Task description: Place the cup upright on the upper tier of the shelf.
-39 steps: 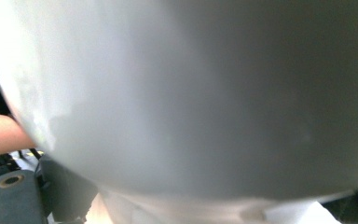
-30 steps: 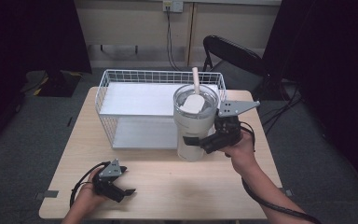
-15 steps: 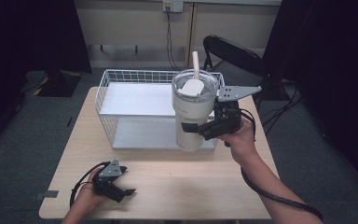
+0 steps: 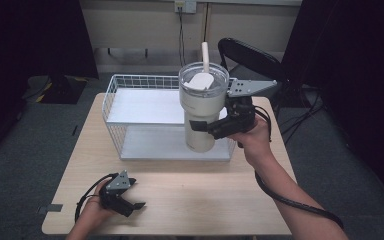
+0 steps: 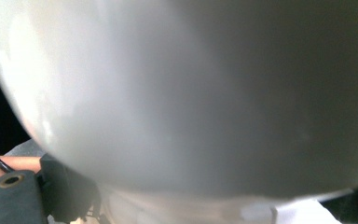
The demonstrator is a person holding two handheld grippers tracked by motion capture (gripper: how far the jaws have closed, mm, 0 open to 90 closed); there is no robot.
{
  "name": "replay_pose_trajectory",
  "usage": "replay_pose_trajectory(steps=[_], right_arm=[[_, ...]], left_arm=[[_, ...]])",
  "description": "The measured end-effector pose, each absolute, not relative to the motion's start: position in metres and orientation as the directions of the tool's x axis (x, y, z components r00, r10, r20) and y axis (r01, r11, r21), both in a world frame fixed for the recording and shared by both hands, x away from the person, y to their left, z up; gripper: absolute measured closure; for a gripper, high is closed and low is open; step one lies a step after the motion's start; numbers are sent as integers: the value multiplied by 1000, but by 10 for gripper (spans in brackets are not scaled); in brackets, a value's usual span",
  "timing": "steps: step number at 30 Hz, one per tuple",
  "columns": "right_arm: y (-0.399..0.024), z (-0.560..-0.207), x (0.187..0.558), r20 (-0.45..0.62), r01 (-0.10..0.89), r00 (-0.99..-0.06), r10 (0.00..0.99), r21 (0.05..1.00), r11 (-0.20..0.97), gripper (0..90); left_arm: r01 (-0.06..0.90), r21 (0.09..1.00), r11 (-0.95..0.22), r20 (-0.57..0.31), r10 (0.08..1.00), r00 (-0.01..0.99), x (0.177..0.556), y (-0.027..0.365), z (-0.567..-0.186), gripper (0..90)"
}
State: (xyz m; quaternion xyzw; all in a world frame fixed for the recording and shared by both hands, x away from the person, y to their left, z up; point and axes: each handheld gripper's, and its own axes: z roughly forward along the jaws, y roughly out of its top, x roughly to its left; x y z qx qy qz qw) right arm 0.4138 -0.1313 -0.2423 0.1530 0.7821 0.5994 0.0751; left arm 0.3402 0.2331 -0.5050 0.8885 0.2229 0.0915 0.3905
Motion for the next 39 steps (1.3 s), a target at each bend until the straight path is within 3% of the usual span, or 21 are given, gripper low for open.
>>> replay_pose_trajectory(steps=[39], right_arm=[[-104,-230,474,64,173,-891,448,963,205,99]], left_arm=[[327,732,-597,-15,466,885,340,233,-505,80]])
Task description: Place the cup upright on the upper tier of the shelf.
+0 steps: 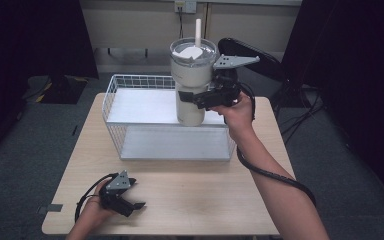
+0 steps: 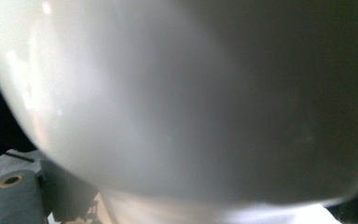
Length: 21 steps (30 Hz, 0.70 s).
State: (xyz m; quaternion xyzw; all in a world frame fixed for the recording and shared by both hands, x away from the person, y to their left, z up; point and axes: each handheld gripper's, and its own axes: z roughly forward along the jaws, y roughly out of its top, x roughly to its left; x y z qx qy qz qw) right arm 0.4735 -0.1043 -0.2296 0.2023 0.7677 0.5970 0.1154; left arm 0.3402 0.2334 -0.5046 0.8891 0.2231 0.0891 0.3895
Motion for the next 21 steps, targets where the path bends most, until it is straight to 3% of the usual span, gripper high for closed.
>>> replay_pose_trajectory(steps=[21], right_arm=[[-95,-230,500,55,182,-855,516,963,198,99]], left_arm=[[325,732,-599,-15,463,886,340,234,-505,79]])
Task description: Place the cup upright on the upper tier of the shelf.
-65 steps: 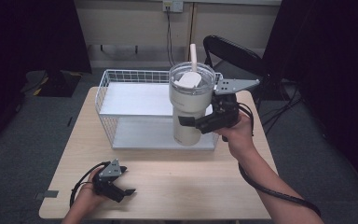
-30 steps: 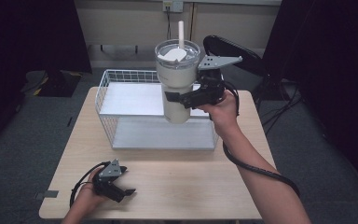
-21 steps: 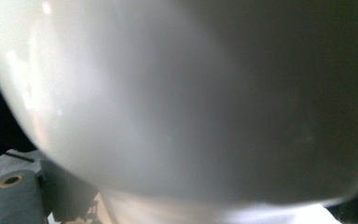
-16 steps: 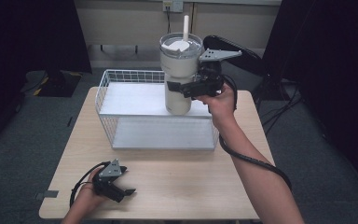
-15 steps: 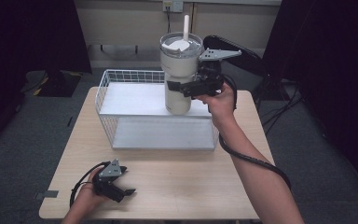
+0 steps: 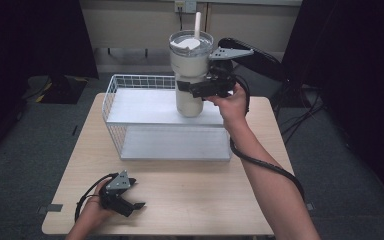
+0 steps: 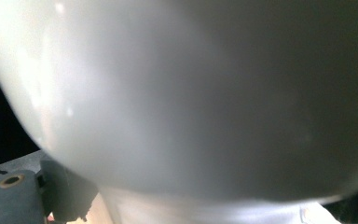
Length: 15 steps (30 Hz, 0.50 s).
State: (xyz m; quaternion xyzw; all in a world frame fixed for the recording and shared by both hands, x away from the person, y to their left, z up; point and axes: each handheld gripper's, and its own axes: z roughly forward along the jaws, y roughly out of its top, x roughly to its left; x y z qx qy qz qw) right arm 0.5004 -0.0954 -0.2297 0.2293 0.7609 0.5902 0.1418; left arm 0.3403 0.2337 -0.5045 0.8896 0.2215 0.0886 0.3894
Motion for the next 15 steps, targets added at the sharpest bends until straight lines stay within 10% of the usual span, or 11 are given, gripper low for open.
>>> replay_pose_trajectory(steps=[15], right_arm=[[-84,-229,510,44,183,-844,534,960,210,99]], left_arm=[[325,732,-599,-15,462,887,340,234,-505,79]])
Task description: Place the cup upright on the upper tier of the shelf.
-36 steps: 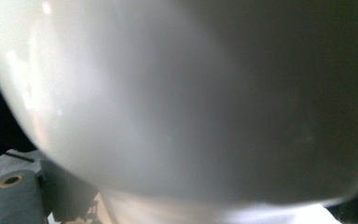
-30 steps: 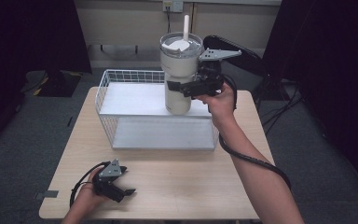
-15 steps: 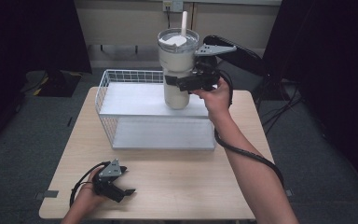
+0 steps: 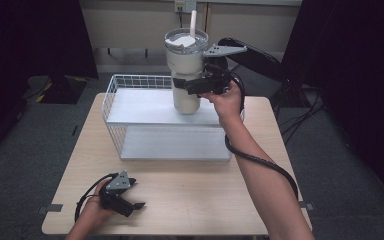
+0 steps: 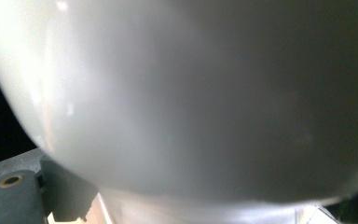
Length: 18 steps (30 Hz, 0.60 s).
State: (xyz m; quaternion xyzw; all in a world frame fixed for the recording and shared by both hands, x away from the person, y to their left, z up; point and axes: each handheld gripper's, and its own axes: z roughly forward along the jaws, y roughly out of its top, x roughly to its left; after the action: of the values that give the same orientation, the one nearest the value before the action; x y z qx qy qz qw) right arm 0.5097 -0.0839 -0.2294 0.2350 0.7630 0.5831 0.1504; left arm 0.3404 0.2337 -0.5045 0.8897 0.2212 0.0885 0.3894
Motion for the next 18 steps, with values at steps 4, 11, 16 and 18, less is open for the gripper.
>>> replay_pose_trajectory(steps=[4,11,16,18], right_arm=[[-81,-231,512,50,186,-842,538,961,203,98],[-78,-234,516,45,181,-838,544,963,199,98],[-78,-237,518,55,190,-829,556,964,188,98],[-78,-238,519,58,193,-828,558,963,187,98]], left_arm=[[324,734,-597,-14,464,886,340,234,-505,79],[321,733,-600,-12,461,888,341,234,-505,79],[321,734,-599,-13,460,888,341,234,-505,79],[321,733,-599,-12,460,888,341,234,-505,79]])
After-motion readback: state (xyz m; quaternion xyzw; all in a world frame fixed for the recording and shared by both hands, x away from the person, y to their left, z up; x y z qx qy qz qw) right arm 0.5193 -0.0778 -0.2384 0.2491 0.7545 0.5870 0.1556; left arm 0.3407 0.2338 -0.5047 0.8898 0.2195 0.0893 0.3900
